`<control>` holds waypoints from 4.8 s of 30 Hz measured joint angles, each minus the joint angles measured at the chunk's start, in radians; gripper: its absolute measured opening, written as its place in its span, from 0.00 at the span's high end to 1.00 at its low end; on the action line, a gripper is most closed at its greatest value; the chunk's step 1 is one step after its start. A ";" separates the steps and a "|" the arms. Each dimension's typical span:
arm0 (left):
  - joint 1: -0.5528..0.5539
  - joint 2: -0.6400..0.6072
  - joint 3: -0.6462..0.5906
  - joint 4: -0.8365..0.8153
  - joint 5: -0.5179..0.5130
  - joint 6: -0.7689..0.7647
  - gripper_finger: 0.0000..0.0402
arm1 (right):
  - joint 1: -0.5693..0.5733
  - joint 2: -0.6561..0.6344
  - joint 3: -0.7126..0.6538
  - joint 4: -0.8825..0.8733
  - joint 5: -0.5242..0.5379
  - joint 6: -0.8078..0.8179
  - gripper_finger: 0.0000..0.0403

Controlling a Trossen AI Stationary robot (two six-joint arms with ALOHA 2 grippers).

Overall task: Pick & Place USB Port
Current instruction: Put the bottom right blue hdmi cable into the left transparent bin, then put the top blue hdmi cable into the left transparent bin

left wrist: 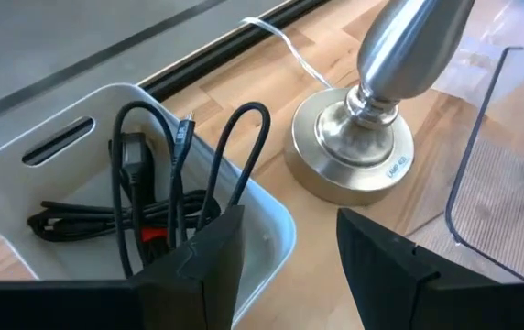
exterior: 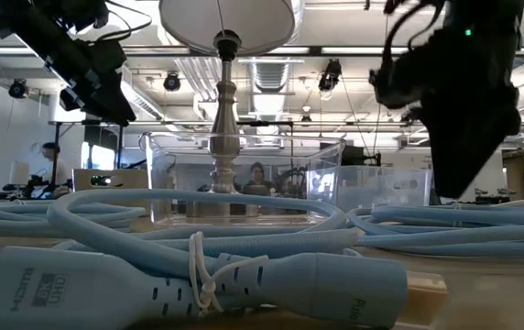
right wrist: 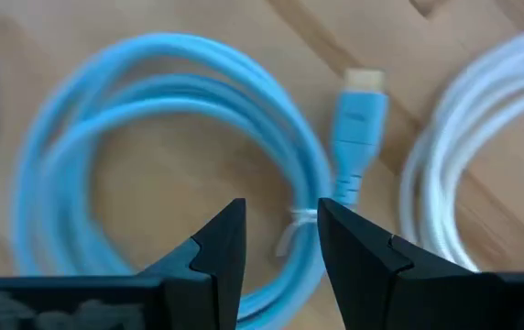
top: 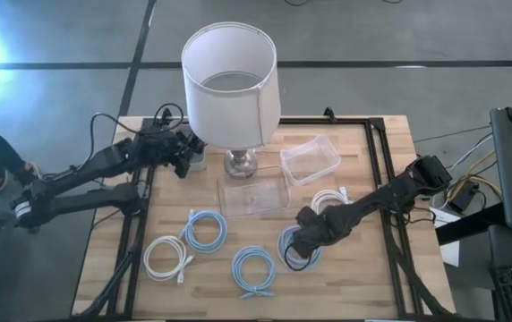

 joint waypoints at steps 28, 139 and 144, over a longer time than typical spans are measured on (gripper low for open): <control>-0.001 -0.002 0.000 0.043 0.009 -0.006 0.56 | -0.002 -0.002 -0.133 0.226 0.033 -0.051 0.87; -0.373 0.006 -0.079 -0.051 0.213 -0.052 0.56 | -0.274 0.006 0.086 0.705 0.445 -0.914 0.62; -0.508 0.027 -0.144 0.075 0.199 -0.112 0.56 | -0.274 0.006 0.086 0.705 0.445 -0.913 0.62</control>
